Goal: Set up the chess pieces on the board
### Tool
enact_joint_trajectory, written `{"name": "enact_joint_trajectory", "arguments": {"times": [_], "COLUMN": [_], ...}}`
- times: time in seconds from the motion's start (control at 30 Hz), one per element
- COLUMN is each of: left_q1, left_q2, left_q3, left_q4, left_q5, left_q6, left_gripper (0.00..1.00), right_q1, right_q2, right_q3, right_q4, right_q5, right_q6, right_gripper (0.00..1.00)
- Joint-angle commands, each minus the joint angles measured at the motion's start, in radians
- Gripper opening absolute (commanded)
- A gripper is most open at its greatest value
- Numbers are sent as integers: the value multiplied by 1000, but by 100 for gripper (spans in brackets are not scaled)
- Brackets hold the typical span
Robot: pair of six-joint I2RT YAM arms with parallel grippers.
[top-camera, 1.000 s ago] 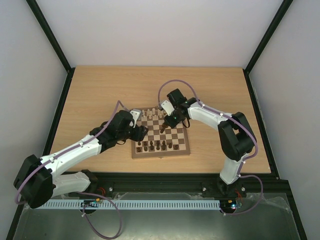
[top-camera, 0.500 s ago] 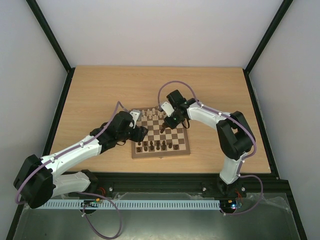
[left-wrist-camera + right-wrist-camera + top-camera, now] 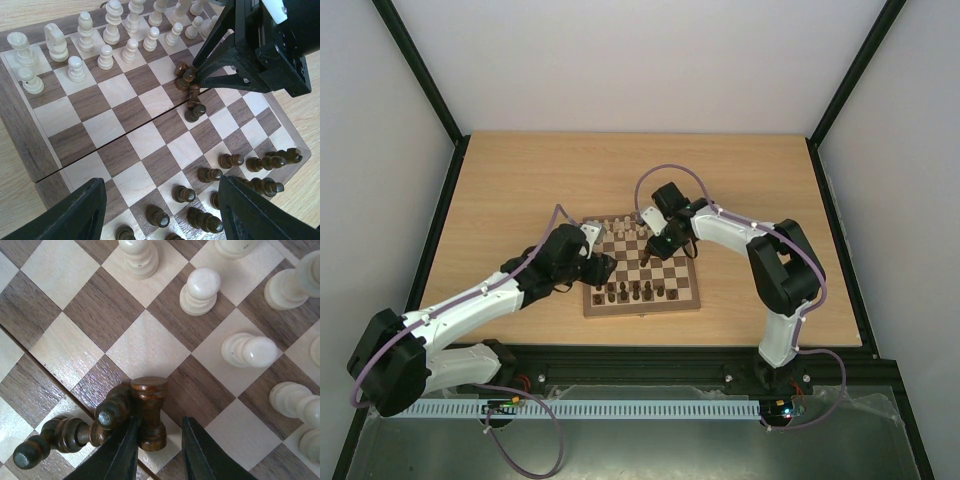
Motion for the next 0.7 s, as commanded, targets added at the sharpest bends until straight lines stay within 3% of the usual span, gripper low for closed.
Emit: {"name": "enact_joint_trajectory", "arguments": {"times": [0.0, 0.27, 0.67], "left_q1": [-8, -8, -5], "left_q2": [0, -13, 4], "left_q3": [-11, -18, -56], "left_q4": [22, 25, 156], "left_q5": [3, 4, 71], "left_q6": [-8, -11, -86], "left_gripper": [64, 64, 65], "right_q1": [11, 11, 8], "right_q2": [30, -38, -229], "right_q3": [-31, -70, -107], "right_q4": [-27, -51, -126], "right_q5": [16, 15, 77], "right_q6": [-4, -41, -71], "right_gripper": [25, 11, 9]}}
